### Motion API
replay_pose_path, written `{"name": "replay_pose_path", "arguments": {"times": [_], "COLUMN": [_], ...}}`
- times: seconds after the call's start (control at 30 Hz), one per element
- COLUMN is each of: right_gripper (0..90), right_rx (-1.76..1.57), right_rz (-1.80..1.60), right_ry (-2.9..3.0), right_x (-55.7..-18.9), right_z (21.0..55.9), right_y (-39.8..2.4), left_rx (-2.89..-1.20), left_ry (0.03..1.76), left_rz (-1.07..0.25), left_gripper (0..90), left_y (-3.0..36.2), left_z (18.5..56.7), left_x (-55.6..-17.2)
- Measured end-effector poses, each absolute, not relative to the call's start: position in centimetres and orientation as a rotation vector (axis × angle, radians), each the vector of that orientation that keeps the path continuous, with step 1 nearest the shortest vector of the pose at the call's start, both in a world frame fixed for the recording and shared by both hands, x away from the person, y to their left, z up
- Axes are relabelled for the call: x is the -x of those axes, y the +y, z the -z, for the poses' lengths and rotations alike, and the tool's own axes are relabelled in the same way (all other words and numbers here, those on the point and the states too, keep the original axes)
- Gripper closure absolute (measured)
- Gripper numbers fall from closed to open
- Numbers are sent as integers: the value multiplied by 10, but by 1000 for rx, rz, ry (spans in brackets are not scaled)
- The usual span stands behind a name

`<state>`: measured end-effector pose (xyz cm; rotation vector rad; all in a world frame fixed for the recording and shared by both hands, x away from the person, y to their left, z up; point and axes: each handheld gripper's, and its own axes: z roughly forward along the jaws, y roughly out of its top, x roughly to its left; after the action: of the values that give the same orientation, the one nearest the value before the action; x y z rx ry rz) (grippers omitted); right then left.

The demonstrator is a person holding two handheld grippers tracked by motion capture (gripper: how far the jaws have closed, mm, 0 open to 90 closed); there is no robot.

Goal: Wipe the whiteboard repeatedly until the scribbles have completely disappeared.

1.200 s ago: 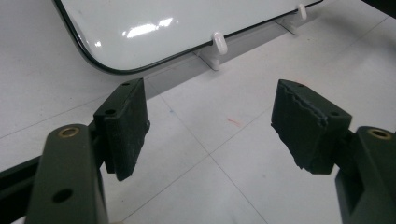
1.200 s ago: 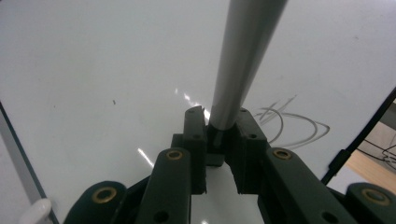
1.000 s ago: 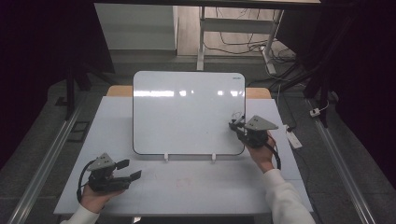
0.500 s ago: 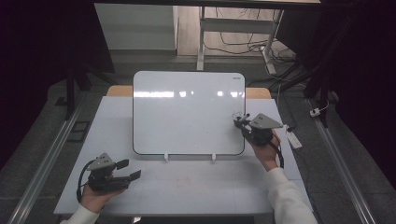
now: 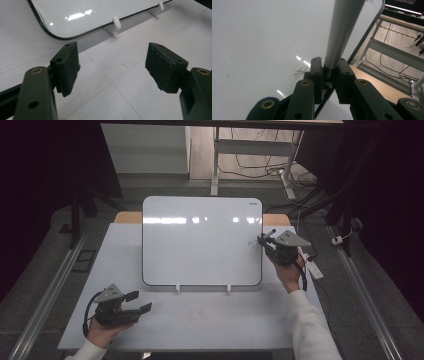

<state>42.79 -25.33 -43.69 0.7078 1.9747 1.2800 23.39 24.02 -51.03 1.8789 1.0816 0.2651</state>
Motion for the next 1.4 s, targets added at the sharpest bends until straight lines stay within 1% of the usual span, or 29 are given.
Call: {"name": "replay_pose_path", "arguments": {"times": [0.2,0.33,0.53,0.73,0.8,0.97,1.03,1.23,1.4], "right_gripper": [776,776,776,776,776,776,776,776,776], "right_rx": [-619,-729,-601,-712,-703,-577,-572,-694,-577], "right_rz": [-1248,-1299,-1239,-1279,-1286,-1281,-1260,-1285,-1259], "right_ry": [2053,1965,2082,1979,1993,2129,2117,1994,2087], "right_x": [-423,-434,-415,-432,-432,-416,-417,-434,-421], "right_z": [441,433,447,433,434,449,448,432,444], "right_y": [-244,-255,-243,-252,-248,-227,-226,-237,-221], "left_rx": [-1874,-1879,-1876,-1883,-1883,-1878,-1877,-1881,-1878], "left_ry": [1087,1080,1086,1073,1071,1077,1077,1070,1075], "left_rz": [-265,-267,-262,-264,-262,-257,-260,-263,-260], "left_gripper": [277,277,277,277,277,277,277,277,277], "left_y": [243,241,242,239,239,242,242,240,242], "left_z": [511,510,511,510,510,511,511,510,511], "left_x": [-234,-233,-234,-235,-235,-236,-235,-235,-235]}}
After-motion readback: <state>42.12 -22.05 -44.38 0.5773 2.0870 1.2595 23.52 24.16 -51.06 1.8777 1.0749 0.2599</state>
